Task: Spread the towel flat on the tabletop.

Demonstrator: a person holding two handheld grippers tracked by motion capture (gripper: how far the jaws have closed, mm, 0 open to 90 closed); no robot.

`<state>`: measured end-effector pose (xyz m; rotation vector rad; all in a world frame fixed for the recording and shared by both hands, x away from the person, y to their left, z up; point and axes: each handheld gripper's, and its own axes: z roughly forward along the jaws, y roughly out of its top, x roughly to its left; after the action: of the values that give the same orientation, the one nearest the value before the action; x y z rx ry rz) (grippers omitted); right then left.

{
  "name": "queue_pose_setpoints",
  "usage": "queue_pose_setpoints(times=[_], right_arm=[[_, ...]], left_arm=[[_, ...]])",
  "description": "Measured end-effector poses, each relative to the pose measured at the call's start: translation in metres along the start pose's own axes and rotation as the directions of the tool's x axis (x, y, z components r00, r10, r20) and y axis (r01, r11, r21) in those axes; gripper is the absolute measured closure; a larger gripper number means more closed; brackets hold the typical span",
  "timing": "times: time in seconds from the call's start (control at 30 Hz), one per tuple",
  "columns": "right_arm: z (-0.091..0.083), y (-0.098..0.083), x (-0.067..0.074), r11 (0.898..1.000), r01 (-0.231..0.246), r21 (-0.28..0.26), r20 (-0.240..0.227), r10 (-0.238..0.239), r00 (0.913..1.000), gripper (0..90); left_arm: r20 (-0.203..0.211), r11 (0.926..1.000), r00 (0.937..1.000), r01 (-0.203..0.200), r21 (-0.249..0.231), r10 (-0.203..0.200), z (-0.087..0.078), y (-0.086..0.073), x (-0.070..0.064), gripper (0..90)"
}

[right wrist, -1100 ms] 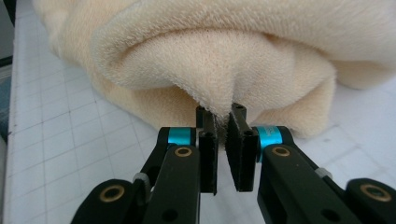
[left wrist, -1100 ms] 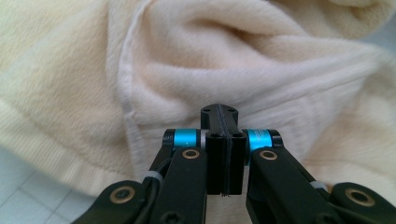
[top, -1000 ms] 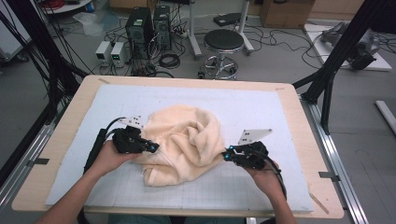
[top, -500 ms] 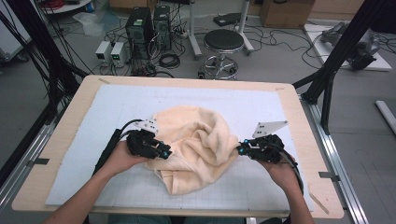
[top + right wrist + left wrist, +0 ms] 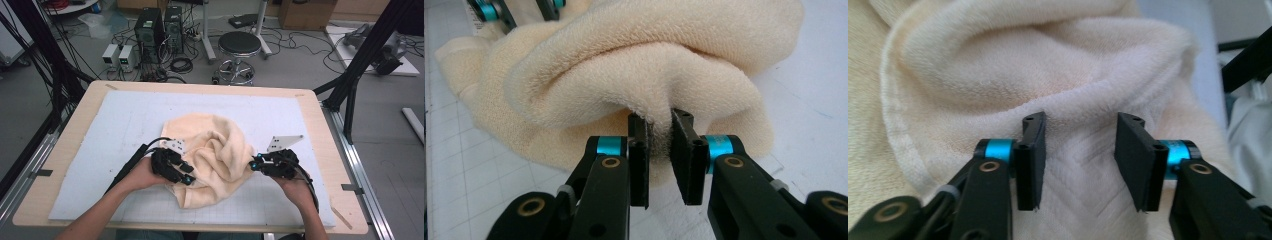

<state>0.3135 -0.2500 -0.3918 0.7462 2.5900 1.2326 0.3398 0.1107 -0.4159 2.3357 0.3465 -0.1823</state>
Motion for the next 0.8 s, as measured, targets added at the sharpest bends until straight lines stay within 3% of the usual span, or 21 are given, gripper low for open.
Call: queue_pose_setpoints(times=[0.07,0.2,0.27,0.37,0.4,0.43,0.5,0.6,0.67,0.7,0.73,0.8], right_arm=[[0.001,0.0,0.0,1.0,0.007,-0.003,0.001,-0.007,1.0,78.7],[0.004,-0.002,0.0,1.0,0.002,-0.002,-0.005,-0.002,1.0,78.1],[0.005,-0.002,0.0,1.0,0.001,-0.003,-0.004,-0.001,1.0,78.0],[0.006,-0.001,0.0,1.0,0.004,-0.009,-0.002,-0.004,1.0,77.7],[0.006,-0.001,-0.001,1.0,0.002,-0.015,-0.003,-0.002,1.0,77.6],[0.006,-0.001,-0.001,1.0,0.002,-0.015,-0.003,-0.002,1.0,77.6],[0.006,0.0,-0.002,1.0,0.001,-0.012,0.001,-0.001,1.0,77.6],[0.007,0.003,-0.004,1.0,-0.002,-0.017,0.008,0.003,1.0,77.8],[0.01,0.008,-0.007,1.0,-0.016,-0.018,0.016,0.016,0.9997,78.1],[0.01,0.008,-0.007,1.0,-0.016,-0.018,0.016,0.016,0.9997,78.1],[0.015,0.013,-0.01,1.0,-0.016,-0.021,0.019,0.017,0.9997,78.1],[0.022,0.017,-0.013,1.0,-0.019,-0.019,0.016,0.019,0.9997,78.2]], left_arm=[[-0.024,0.9995,0.9997,-0.009,0.031,0.01,0.006,0.001,0.0,59.0],[-0.052,0.9993,0.9986,-0.005,0.037,0.007,0.008,0.004,0.0,75.3],[-0.061,0.9992,0.998,-0.018,0.036,0.02,0.008,0.004,-0.001,77.1],[-0.093,0.9991,0.995,-0.036,0.022,0.038,0.003,0.006,-0.004,81.9],[-0.111,0.9992,0.9937,-0.021,-0.035,0.017,-0.004,0.006,-0.005,82.6],[-0.111,0.9992,0.9937,-0.021,-0.035,0.017,-0.004,0.006,-0.005,82.7],[-0.111,0.9929,0.9936,0.009,-0.119,-0.022,-0.015,0.006,-0.002,82.8],[-0.122,0.9696,0.9878,0.067,-0.235,-0.098,-0.037,0.004,0.006,83.3],[-0.142,0.9566,0.9794,0.1,-0.274,-0.143,-0.05,0.0,0.012,83.7],[-0.156,0.954,0.9756,0.107,-0.28,-0.155,-0.054,-0.003,0.014,83.7],[-0.176,0.9463,0.9665,0.129,-0.296,-0.187,-0.06,-0.007,0.018,83.9],[-0.21,0.9405,0.9526,0.15,-0.305,-0.22,-0.07,-0.014,0.024,84.0]])
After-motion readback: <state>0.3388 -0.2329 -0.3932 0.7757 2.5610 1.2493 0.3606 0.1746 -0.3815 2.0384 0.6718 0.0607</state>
